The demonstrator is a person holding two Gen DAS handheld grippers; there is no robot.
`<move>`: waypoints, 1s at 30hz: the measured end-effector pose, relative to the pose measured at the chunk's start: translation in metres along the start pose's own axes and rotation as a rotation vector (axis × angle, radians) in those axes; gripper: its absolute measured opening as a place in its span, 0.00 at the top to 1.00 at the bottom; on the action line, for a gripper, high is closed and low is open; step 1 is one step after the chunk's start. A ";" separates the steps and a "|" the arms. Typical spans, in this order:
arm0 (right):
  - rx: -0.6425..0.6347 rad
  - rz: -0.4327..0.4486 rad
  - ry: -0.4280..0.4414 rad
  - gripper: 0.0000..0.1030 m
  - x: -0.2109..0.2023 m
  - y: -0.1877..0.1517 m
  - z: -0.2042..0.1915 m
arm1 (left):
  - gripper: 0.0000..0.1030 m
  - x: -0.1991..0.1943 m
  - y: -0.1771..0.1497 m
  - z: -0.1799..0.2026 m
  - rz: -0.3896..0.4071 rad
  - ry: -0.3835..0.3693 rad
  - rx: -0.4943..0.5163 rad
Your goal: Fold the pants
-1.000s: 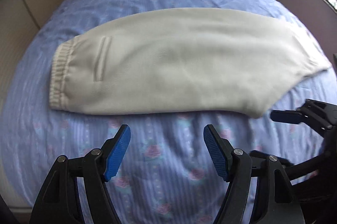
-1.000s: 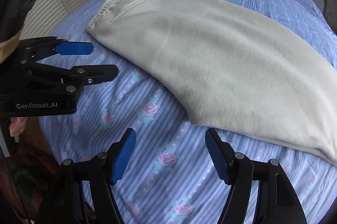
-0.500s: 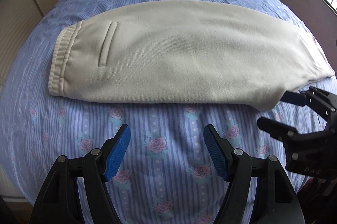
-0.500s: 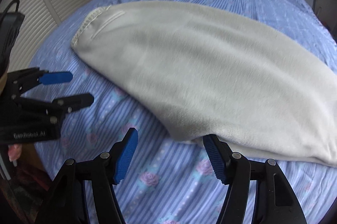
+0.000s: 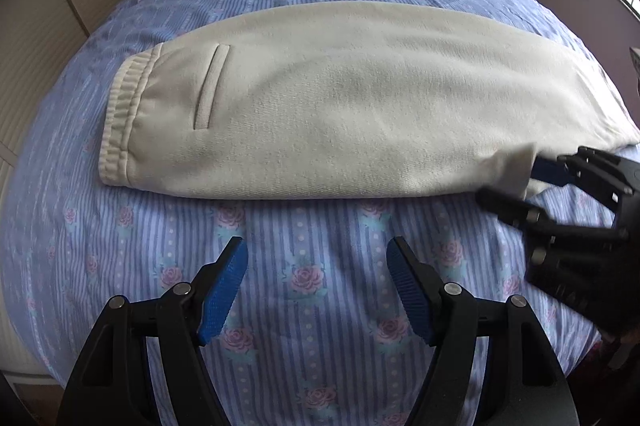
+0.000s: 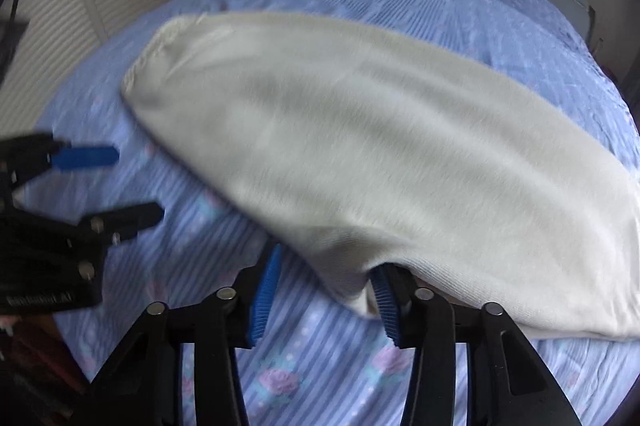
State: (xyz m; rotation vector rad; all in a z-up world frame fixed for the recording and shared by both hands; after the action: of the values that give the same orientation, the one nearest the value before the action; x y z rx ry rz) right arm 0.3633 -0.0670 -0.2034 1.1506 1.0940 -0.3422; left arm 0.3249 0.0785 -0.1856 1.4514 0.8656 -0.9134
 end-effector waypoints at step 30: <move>0.147 0.179 -0.114 0.39 -0.169 -0.020 0.138 | 0.25 -0.062 0.040 0.102 0.158 -0.106 0.147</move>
State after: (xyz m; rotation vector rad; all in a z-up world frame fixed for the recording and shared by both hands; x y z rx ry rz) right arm 0.3398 -0.2429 -0.0752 1.3336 0.8700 -0.3477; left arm 0.3290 -0.0267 -0.1166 1.5594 0.6065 -0.9405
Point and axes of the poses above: each gripper's, at about its wrist camera, not at the fingertips, and x roughly the way its jaws point, z to its right, y to its top, the point moved 9 cm from there along x, roughly the way its jaws point
